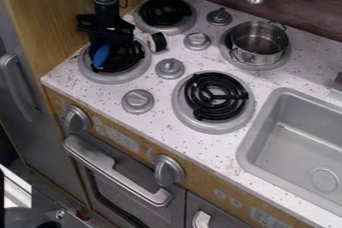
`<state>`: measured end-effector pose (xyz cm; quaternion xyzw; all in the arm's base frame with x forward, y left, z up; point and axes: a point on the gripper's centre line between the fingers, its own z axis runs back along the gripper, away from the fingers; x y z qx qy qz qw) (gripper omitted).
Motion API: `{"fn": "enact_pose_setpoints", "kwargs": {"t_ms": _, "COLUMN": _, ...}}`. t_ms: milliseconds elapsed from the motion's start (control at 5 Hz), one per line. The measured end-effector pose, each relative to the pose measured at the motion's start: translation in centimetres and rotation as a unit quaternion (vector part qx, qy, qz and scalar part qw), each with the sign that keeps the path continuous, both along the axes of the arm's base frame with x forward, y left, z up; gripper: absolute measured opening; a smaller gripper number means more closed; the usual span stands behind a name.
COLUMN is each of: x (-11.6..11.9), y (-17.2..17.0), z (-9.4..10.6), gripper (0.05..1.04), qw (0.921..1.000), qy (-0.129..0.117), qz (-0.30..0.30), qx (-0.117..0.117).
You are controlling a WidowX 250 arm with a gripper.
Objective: Move the blue object to the bottom right corner
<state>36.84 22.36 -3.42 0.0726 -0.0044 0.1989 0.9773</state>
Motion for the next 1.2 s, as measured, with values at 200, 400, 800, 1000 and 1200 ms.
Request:
{"fn": "enact_pose_setpoints", "kwargs": {"t_ms": 200, "x": 0.0, "y": -0.9, "z": -0.1, "gripper": 0.381, "qw": 0.9999, "qy": 0.006, "qz": -0.010, "qx": -0.006}}
{"fn": "enact_pose_setpoints", "kwargs": {"t_ms": 400, "x": 0.2, "y": -3.2, "z": 1.4, "gripper": 0.381, "qw": 0.9995, "qy": 0.002, "qz": -0.031, "qx": -0.005}}
{"fn": "enact_pose_setpoints", "kwargs": {"t_ms": 800, "x": 1.7, "y": -14.0, "z": 5.5, "gripper": 0.381, "qw": 0.9899, "qy": -0.040, "qz": -0.135, "qx": 0.011}}
{"fn": "enact_pose_setpoints", "kwargs": {"t_ms": 1000, "x": 0.7, "y": -18.3, "z": 4.1, "gripper": 0.381, "qw": 0.9865, "qy": -0.024, "qz": -0.162, "qx": -0.002}}
{"fn": "enact_pose_setpoints", "kwargs": {"t_ms": 1200, "x": 0.1, "y": -22.0, "z": 3.2, "gripper": 0.381, "qw": 0.9815, "qy": -0.018, "qz": -0.190, "qx": -0.013}}
